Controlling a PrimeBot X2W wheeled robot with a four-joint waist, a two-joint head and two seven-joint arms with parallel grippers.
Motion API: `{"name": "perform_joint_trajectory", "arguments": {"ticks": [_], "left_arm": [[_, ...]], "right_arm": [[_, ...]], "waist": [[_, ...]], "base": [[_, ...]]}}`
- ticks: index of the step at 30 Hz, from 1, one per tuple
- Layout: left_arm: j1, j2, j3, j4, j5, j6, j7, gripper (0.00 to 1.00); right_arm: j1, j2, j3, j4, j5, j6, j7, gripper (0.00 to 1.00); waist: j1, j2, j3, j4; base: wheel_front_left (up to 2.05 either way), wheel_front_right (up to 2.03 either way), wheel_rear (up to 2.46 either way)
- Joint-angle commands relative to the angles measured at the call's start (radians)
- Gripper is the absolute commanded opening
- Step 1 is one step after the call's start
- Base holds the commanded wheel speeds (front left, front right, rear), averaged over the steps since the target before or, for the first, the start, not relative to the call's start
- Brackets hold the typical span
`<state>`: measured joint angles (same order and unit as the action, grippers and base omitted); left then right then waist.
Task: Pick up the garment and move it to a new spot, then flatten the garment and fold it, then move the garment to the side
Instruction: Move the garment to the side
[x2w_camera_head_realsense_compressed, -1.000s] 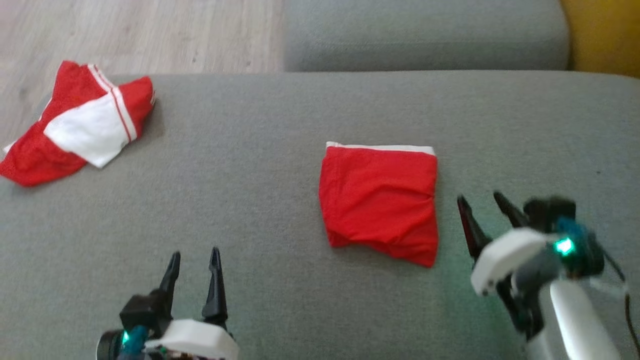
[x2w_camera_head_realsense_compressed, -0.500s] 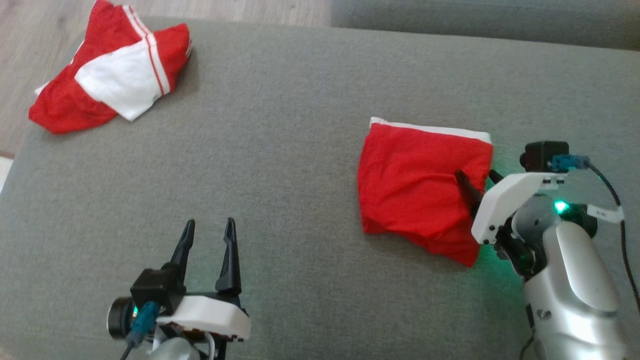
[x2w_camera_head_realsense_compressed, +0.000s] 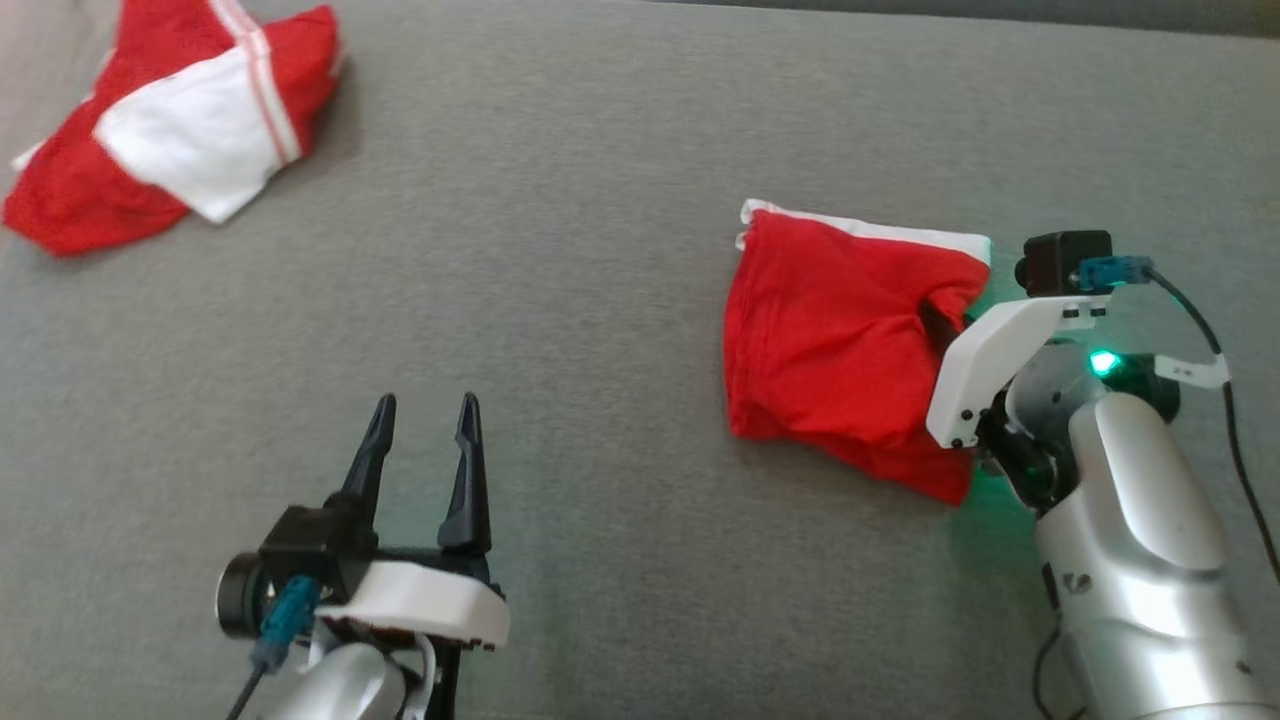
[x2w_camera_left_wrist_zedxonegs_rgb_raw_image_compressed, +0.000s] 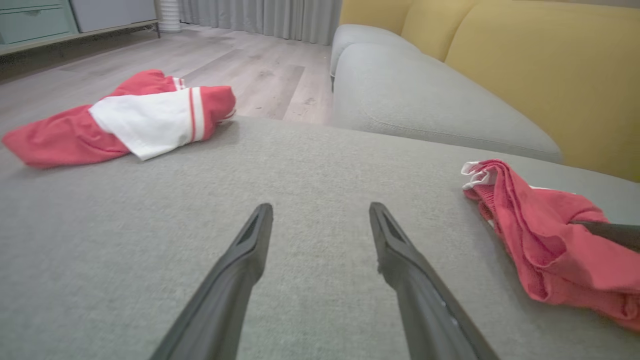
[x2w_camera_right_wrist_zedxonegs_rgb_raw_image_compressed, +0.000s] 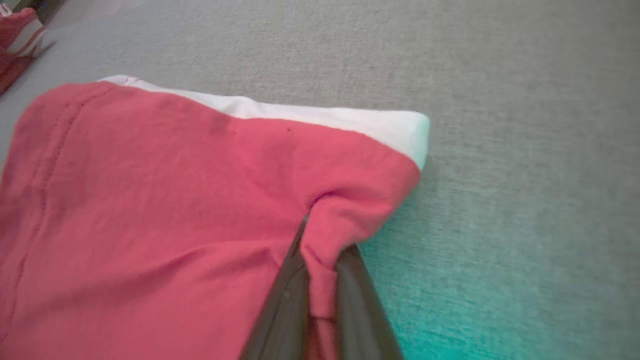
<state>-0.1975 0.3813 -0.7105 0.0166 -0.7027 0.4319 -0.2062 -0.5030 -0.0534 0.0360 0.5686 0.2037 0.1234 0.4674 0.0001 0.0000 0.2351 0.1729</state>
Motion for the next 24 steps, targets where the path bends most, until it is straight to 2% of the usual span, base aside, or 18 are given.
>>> {"name": "perform_joint_trajectory", "arguments": {"ticks": [1,4,11,16,20,24], "left_arm": [[-0.048,0.022,0.035,-0.039,0.015,0.007,0.001,1.0],[-0.061,0.028,0.032,-0.054,0.024,0.009,0.007,1.0],[-0.083,0.053,0.035,-0.093,0.037,0.024,0.032,1.0],[-0.109,0.076,0.03,-0.123,0.054,0.031,0.064,1.0],[-0.118,0.099,0.028,-0.14,0.064,0.039,0.089,1.0],[-0.126,0.111,0.028,-0.157,0.072,0.048,0.102,1.0]], "right_arm": [[-0.031,-0.019,0.024,-0.031,0.013,0.007,-0.012,0.0],[-0.034,-0.05,0.021,-0.05,0.025,0.007,-0.034,0.0],[-0.037,-0.108,-0.003,-0.107,0.042,0.007,-0.078,0.0],[-0.044,-0.124,-0.029,-0.141,0.059,0.007,-0.087,0.0],[-0.055,-0.122,-0.043,-0.148,0.066,0.007,-0.1,0.0],[-0.065,-0.115,-0.048,-0.14,0.066,0.007,-0.114,0.0]], "waist": [[-0.0001,0.0,0.009,-0.038],[-0.0001,0.0,0.02,-0.096],[-0.0001,0.0,0.05,-0.283],[-0.0001,0.0,0.087,-0.4],[-0.0001,0.0,0.107,-0.459],[-0.0001,0.0,0.119,-0.48]], "base": [[0.0,0.0,0.0],[0.0,0.0,0.0],[0.0,0.0,0.0],[0.0,0.0,0.0],[0.0,0.0,0.0],[0.0,0.0,0.0]]}}
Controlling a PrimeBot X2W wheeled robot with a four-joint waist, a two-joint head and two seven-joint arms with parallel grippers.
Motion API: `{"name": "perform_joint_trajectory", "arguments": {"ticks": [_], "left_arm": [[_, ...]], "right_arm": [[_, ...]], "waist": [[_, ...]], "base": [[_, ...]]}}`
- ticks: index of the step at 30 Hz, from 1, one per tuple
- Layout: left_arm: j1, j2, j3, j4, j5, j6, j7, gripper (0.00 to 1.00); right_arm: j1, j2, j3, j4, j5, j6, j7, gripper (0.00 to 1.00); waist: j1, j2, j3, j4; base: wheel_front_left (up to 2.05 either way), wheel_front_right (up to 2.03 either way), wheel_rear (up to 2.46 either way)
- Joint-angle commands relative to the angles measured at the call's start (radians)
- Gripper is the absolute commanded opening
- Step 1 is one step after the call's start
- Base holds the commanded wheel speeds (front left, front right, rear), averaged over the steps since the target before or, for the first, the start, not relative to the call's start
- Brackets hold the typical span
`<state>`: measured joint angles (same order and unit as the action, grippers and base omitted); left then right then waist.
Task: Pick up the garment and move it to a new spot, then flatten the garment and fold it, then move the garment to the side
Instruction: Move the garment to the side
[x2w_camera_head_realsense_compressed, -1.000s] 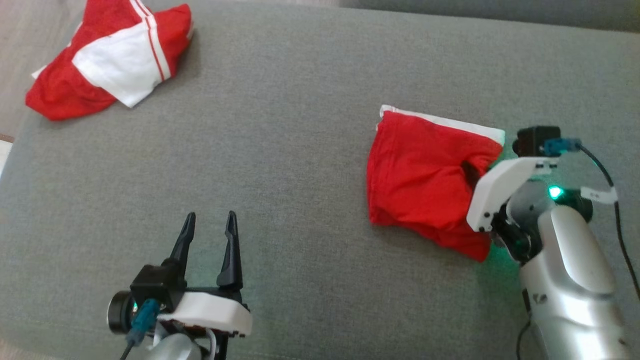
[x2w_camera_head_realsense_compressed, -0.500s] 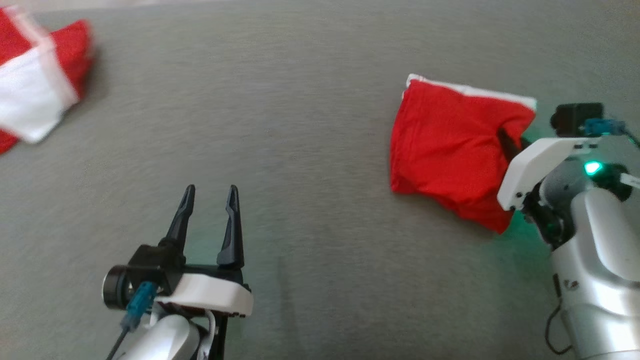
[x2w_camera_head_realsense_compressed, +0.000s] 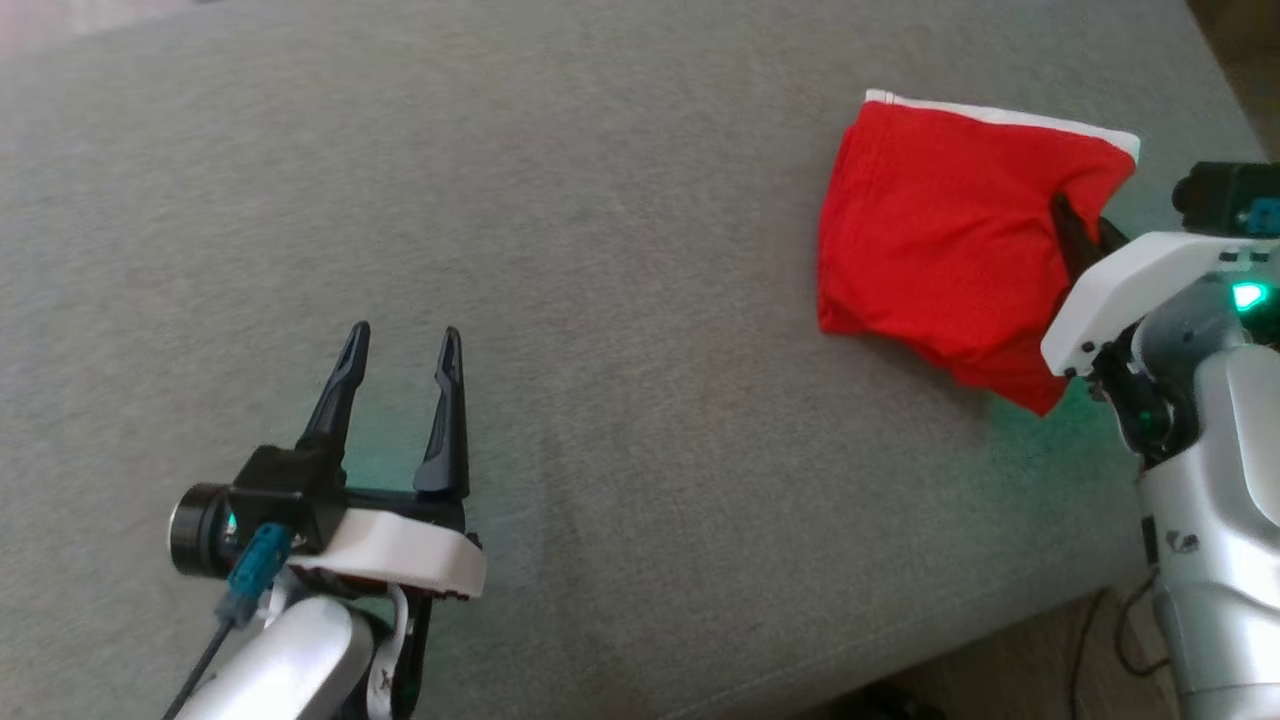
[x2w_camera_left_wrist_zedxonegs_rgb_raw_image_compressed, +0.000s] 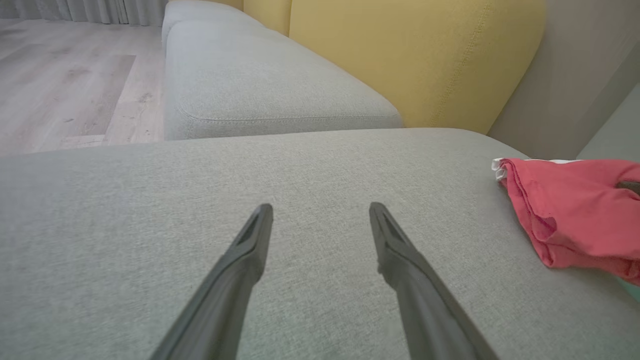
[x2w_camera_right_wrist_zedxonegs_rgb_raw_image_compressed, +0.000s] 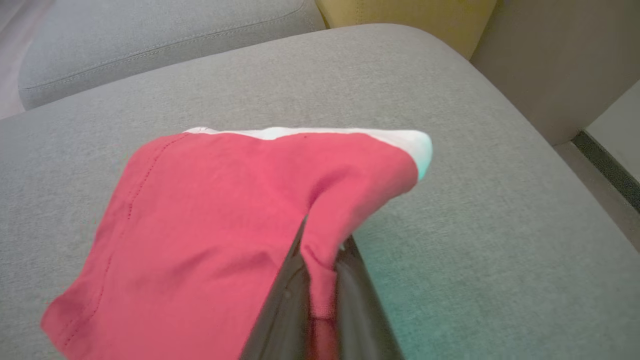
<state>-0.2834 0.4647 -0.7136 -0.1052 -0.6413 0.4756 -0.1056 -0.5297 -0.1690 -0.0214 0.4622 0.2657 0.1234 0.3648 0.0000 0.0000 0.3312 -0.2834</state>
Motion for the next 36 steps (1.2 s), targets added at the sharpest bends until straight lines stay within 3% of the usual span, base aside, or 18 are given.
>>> {"name": "perform_joint_trajectory", "arguments": {"ticks": [1,7,12,19,20,22,30,36], "left_arm": [[-0.042,0.03,0.031,-0.039,0.012,0.005,0.003,1.0],[-0.052,0.047,0.04,-0.055,0.02,0.02,0.013,1.0],[-0.059,0.063,0.057,-0.076,0.027,0.037,0.012,1.0],[-0.066,0.064,0.058,-0.093,0.036,0.046,0.007,1.0],[-0.065,0.063,0.056,-0.093,0.036,0.046,0.006,1.0],[-0.065,0.06,0.052,-0.093,0.037,0.046,0.004,1.0],[-0.065,0.056,0.044,-0.086,0.039,0.049,0.006,1.0],[-0.063,0.05,0.042,-0.073,0.03,0.044,0.0,1.0]], "right_arm": [[-0.043,0.0,0.008,-0.029,0.003,0.007,-0.014,0.0],[-0.103,-0.024,0.031,-0.002,-0.007,0.007,-0.009,0.0],[-0.205,-0.112,0.063,0.043,-0.003,0.007,0.022,0.0],[-0.326,-0.246,0.008,0.124,-0.048,0.007,0.016,0.0],[-0.336,-0.258,-0.002,0.133,-0.06,0.007,0.007,0.1],[-0.354,-0.274,-0.017,0.148,-0.089,0.007,-0.025,1.0],[-0.399,-0.238,-0.047,0.184,-0.182,0.007,-0.183,1.0],[-0.399,-0.189,-0.004,0.192,-0.185,0.007,-0.241,1.0]], "waist": [[0.0,0.0,0.026,-0.025],[0.0,0.0,0.058,0.0],[0.0,0.0,0.108,0.052],[0.0,0.0,0.156,0.116],[0.0,0.0,0.159,0.12],[0.0,0.0,0.163,0.127],[0.0,0.0,0.161,0.126],[0.0,0.0,0.126,0.121]], "base": [[0.0,0.0,0.0],[0.0,0.0,0.0],[0.0,0.0,0.0],[0.0,0.0,0.0],[0.0,0.0,0.0],[0.0,0.0,0.0],[0.0,0.0,0.0],[0.0,0.0,0.0]]}}
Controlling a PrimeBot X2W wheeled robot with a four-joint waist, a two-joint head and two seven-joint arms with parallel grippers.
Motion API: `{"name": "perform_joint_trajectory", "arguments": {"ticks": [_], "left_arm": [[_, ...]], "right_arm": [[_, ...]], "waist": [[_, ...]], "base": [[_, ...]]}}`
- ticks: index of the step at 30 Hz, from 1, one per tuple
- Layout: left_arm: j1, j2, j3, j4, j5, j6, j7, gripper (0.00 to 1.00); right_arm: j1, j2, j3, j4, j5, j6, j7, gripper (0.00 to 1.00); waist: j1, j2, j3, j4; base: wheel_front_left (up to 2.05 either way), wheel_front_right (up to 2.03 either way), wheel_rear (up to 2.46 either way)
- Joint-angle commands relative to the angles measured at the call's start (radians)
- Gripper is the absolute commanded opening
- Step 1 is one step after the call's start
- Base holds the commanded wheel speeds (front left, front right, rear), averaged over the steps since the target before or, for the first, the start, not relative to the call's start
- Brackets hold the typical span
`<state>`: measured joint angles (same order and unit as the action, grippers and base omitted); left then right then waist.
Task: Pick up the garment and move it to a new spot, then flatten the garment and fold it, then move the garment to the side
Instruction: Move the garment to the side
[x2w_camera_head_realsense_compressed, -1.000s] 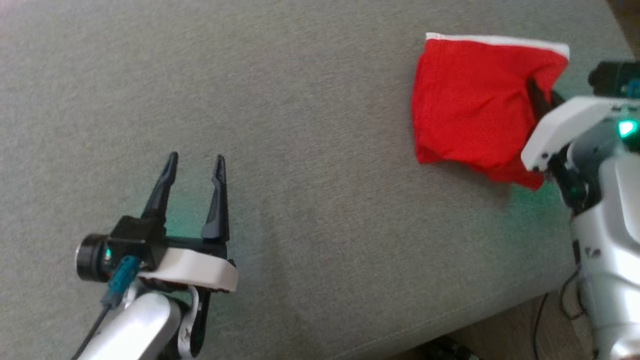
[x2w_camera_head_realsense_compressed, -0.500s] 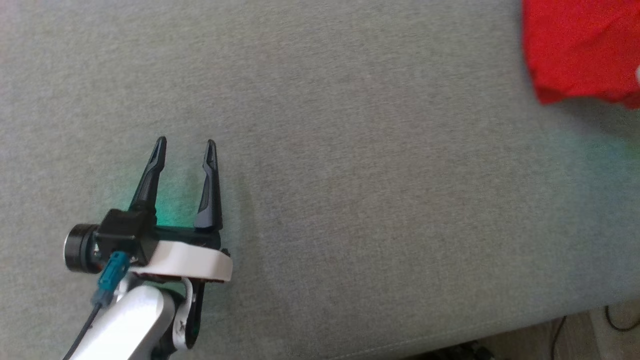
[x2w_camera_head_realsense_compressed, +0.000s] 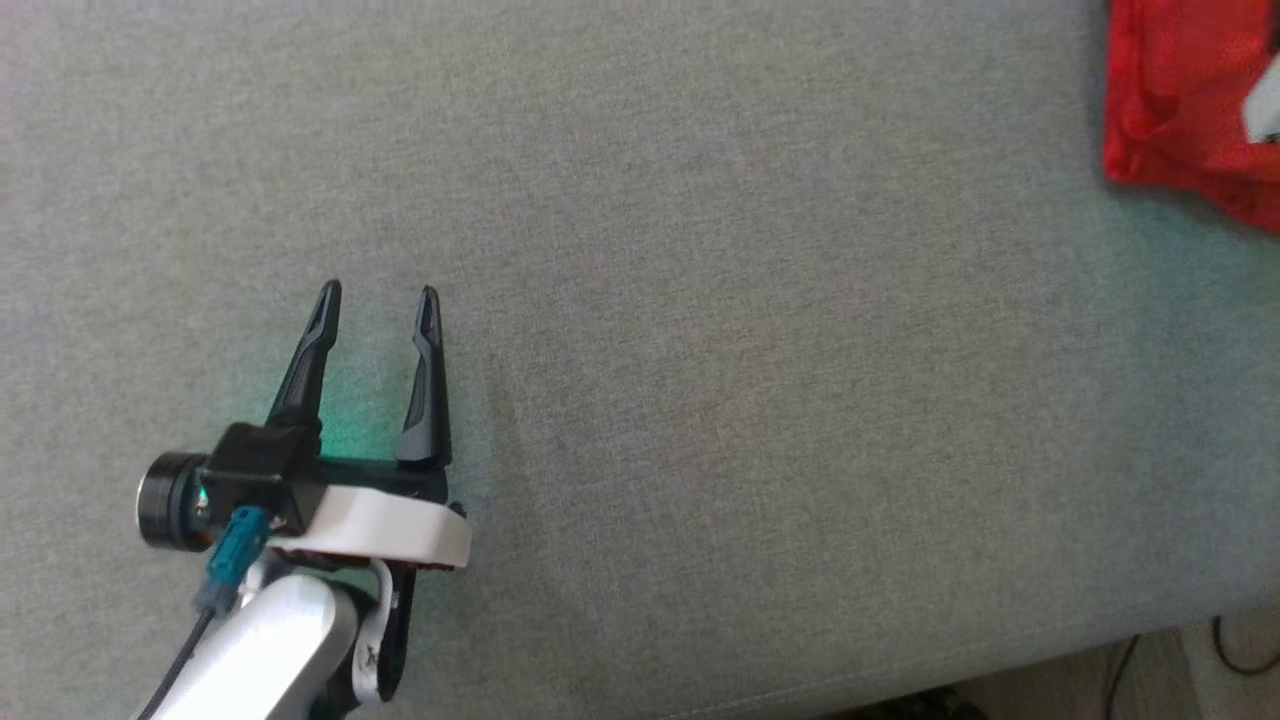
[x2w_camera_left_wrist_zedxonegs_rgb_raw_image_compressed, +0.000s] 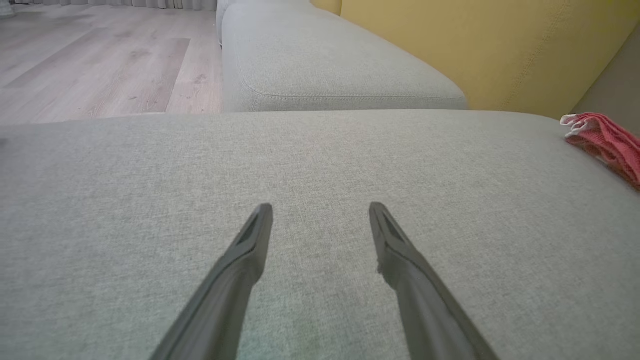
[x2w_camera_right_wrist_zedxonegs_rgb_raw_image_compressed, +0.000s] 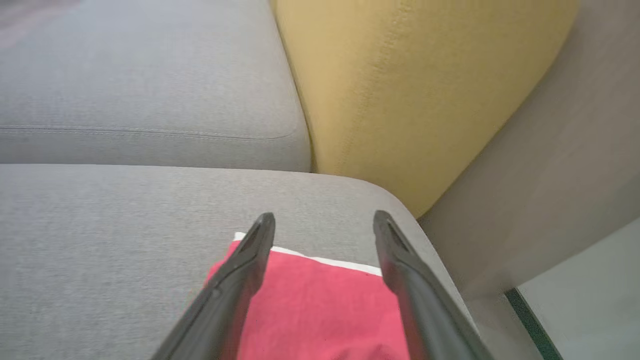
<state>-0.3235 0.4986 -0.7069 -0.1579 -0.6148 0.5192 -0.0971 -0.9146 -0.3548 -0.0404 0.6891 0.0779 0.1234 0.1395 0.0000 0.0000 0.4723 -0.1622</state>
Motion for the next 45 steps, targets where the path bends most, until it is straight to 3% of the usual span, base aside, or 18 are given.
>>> {"name": "perform_joint_trajectory", "arguments": {"ticks": [1,15,29,38,45], "left_arm": [[-0.021,0.014,0.037,-0.017,0.001,-0.002,-0.012,1.0],[0.041,-0.012,0.113,0.087,-0.081,-0.023,-0.107,1.0],[0.232,-0.056,0.175,0.203,-0.143,-0.06,-0.159,1.0],[0.305,-0.092,0.161,0.232,-0.143,-0.091,-0.163,1.0],[0.317,-0.103,0.152,0.25,-0.15,-0.104,-0.163,1.0]], "right_arm": [[-0.011,0.002,0.025,-0.039,0.006,0.007,-0.026,1.0],[0.139,0.115,0.146,-0.167,0.036,0.007,-0.123,1.0],[0.61,0.293,0.089,-0.401,-0.024,0.007,-0.192,1.0],[0.877,0.304,0.085,-0.537,0.043,0.007,-0.213,1.0],[0.963,0.304,0.124,-0.592,0.055,0.007,-0.204,1.0]], "waist": [[0.0,0.0,-0.026,0.001],[0.0,0.0,-0.236,0.07],[0.0,0.0,-0.438,0.163],[0.0,0.0,-0.504,0.202],[0.0,0.0,-0.517,0.202]], "base": [[0.0,0.0,0.0],[0.0,0.0,0.0],[0.0,0.0,0.0],[0.0,0.0,0.0],[0.0,0.0,0.0]]}}
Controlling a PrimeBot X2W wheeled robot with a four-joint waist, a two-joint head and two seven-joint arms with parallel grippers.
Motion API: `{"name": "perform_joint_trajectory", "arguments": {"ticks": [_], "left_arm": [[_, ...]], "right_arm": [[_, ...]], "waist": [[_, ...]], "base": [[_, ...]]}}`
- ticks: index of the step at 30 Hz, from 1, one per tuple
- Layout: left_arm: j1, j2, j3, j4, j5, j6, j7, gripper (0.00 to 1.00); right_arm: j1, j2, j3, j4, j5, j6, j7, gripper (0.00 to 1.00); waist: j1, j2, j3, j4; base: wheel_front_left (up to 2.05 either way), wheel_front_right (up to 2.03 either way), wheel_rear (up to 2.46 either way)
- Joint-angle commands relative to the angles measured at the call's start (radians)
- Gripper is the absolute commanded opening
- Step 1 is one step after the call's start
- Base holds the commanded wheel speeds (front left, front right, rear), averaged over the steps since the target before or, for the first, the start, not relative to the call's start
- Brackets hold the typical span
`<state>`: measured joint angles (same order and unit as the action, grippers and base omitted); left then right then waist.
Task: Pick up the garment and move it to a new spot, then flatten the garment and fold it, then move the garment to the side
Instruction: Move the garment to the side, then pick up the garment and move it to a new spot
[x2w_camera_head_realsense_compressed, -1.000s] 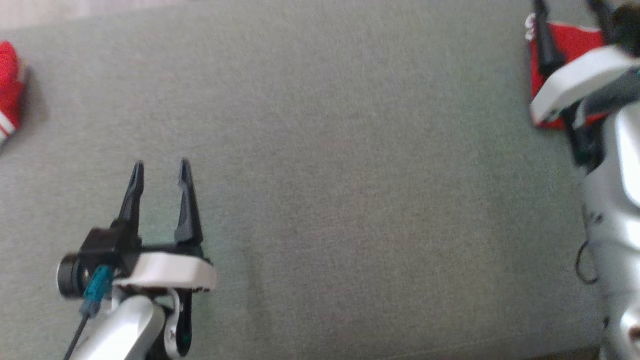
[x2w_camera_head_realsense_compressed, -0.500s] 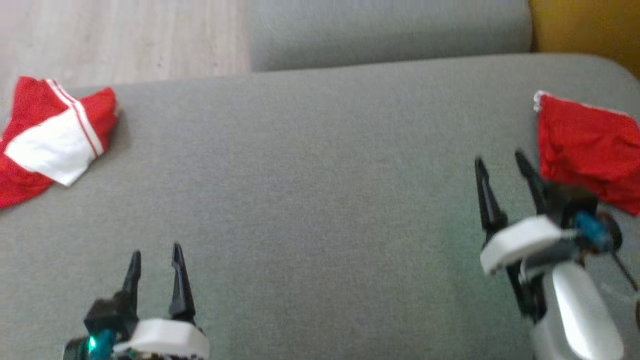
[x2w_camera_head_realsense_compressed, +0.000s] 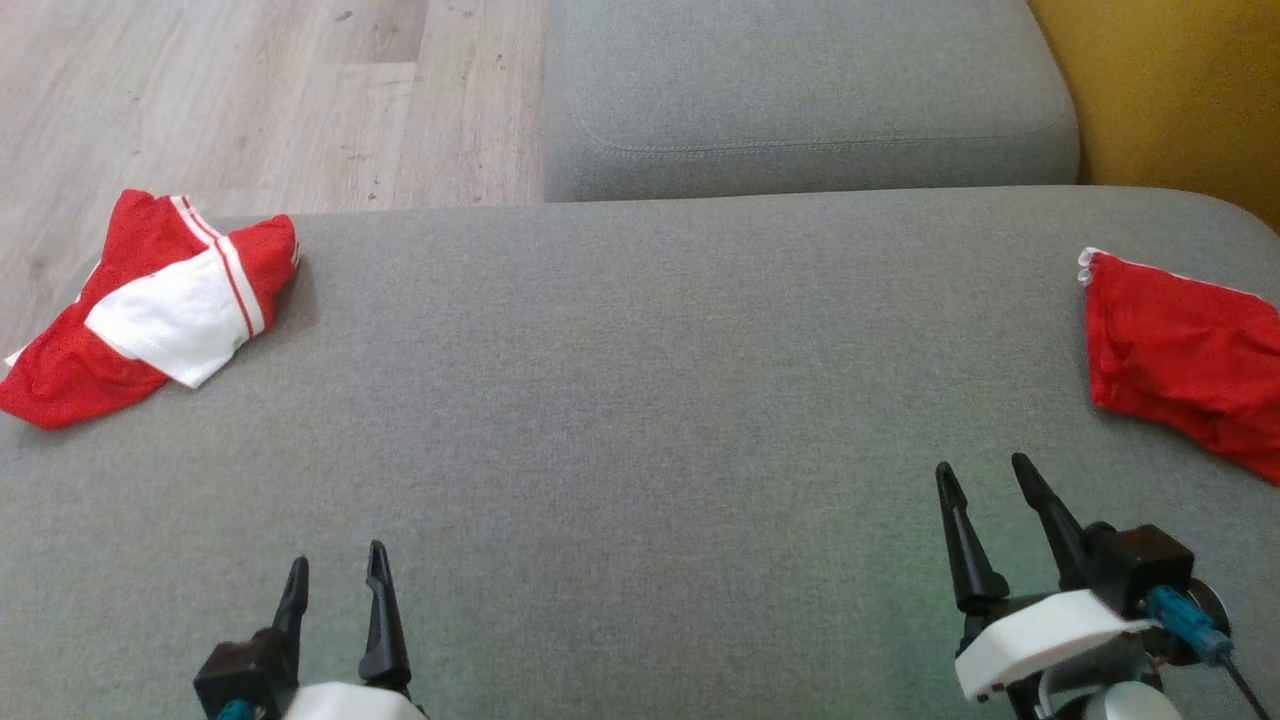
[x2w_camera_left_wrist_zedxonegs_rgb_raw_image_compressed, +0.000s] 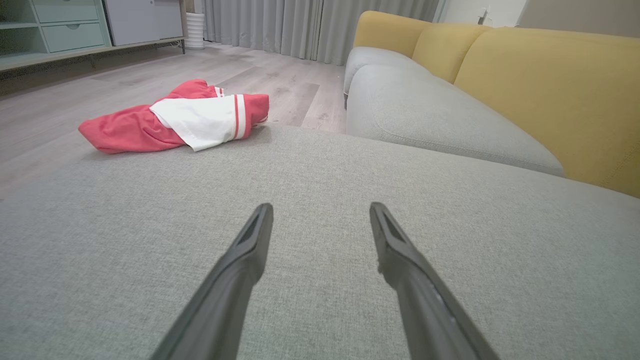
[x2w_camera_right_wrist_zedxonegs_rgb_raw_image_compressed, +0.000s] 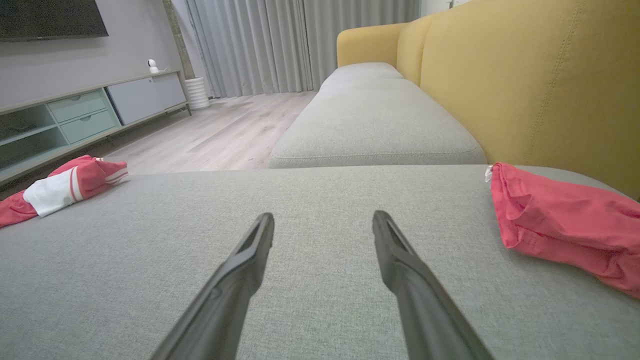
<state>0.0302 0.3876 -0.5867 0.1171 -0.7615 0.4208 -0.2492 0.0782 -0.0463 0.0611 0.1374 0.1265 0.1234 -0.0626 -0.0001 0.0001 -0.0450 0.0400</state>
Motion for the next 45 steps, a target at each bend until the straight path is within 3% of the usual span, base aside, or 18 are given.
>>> {"name": "perform_joint_trajectory", "arguments": {"ticks": [1,18,23,28,34,37,45], "left_arm": [[-0.037,0.007,0.031,-0.023,-0.003,-0.006,-0.011,1.0],[-0.055,0.004,0.016,-0.017,-0.003,-0.012,-0.003,1.0],[-0.077,0.007,0.011,-0.021,0.006,-0.012,0.005,1.0],[-0.088,0.035,0.019,-0.041,0.017,0.001,0.016,1.0],[-0.074,0.064,0.032,-0.07,0.017,0.017,0.025,1.0],[-0.065,0.072,0.039,-0.084,0.014,0.024,0.027,1.0],[-0.031,0.087,0.088,-0.124,0.002,0.049,0.012,1.0]], "right_arm": [[-0.026,-0.004,0.025,-0.045,0.007,0.007,0.001,1.0],[-0.011,-0.004,0.035,-0.084,0.01,0.007,0.025,1.0],[-0.001,-0.004,0.024,-0.097,0.006,0.007,0.017,1.0],[-0.004,-0.004,0.036,-0.097,0.019,0.007,0.009,1.0],[-0.022,-0.004,0.087,-0.088,0.033,0.007,0.0,1.0],[-0.031,-0.004,0.106,-0.084,0.038,0.007,-0.004,1.0],[-0.064,-0.004,0.148,-0.092,0.03,0.007,0.009,1.0]], "waist": [[0.0001,-0.0001,-0.001,-0.001],[0.0001,-0.0001,0.009,0.015],[0.0001,-0.0001,0.01,0.112],[0.0001,-0.0001,0.009,0.281],[0.0001,-0.0001,0.01,0.415],[0.0001,-0.0001,0.013,0.459],[0.0001,-0.0001,0.048,0.484]], "base": [[0.0,0.0,0.0],[0.0,0.0,0.0],[0.0,0.0,0.0],[0.0,0.0,0.0],[0.0,0.0,0.0],[0.0,0.0,0.0],[0.0,0.0,0.0]]}}
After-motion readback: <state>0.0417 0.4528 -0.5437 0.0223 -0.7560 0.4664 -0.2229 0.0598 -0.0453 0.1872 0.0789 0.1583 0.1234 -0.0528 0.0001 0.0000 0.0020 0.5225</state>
